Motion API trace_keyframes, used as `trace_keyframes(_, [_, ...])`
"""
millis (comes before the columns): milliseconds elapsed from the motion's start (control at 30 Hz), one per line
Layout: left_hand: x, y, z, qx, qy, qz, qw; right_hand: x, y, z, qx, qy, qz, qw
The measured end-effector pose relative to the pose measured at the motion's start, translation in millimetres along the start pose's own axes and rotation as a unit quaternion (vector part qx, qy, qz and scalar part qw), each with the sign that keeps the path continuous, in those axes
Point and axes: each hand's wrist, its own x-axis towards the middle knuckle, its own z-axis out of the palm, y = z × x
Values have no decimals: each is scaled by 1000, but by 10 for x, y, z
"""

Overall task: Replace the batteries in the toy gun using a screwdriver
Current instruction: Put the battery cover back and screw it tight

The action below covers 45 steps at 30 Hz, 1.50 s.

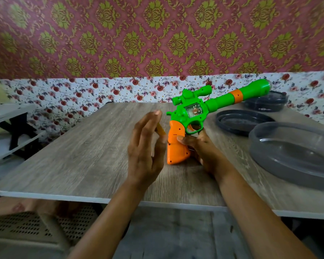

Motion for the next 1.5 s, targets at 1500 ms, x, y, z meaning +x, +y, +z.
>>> trace_keyframes(1500, [20, 12, -7, 62, 37, 11, 997, -32, -36, 40, 4, 13, 6, 1000])
